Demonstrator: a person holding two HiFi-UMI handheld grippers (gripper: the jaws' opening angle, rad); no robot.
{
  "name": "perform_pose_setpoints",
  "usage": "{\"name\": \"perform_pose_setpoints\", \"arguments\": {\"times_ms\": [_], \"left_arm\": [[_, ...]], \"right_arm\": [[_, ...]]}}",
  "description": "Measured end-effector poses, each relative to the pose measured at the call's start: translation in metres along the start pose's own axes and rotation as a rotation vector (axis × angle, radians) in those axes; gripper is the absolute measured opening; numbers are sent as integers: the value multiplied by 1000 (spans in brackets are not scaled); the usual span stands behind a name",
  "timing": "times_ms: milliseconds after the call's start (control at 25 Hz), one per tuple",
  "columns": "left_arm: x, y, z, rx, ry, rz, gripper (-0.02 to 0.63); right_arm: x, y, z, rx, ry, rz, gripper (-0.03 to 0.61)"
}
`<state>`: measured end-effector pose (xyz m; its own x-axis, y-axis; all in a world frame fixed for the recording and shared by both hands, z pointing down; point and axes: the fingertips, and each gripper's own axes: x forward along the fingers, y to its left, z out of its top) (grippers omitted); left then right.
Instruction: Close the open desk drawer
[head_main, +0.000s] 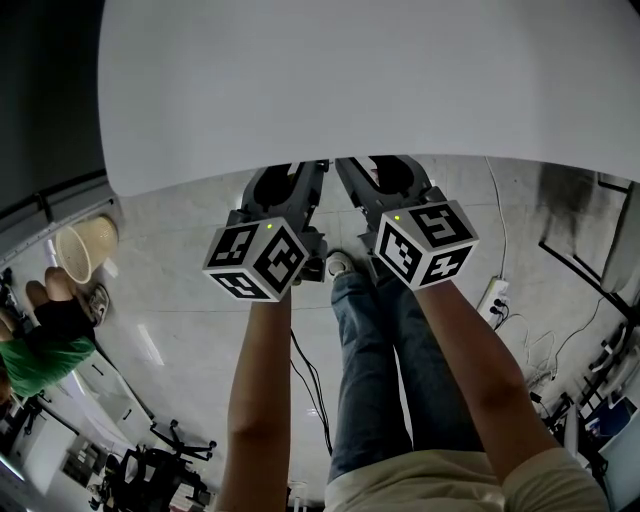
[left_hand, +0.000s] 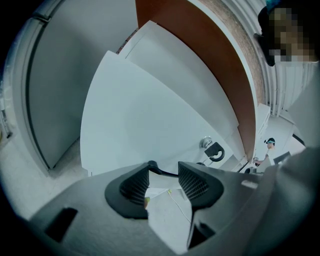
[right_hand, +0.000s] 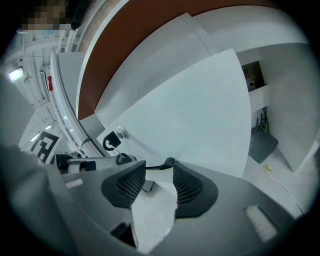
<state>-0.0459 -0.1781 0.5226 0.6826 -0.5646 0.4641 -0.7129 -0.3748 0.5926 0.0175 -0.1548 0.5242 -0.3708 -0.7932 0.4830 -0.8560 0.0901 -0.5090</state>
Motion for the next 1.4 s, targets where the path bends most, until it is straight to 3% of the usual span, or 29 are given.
{"name": "perform_pose_setpoints", "arguments": {"times_ms": [1400], "left_arm": [[36,10,33,8,-16,12,183]], "right_arm": [[32,-18,29,-28,-43,13,176]]}}
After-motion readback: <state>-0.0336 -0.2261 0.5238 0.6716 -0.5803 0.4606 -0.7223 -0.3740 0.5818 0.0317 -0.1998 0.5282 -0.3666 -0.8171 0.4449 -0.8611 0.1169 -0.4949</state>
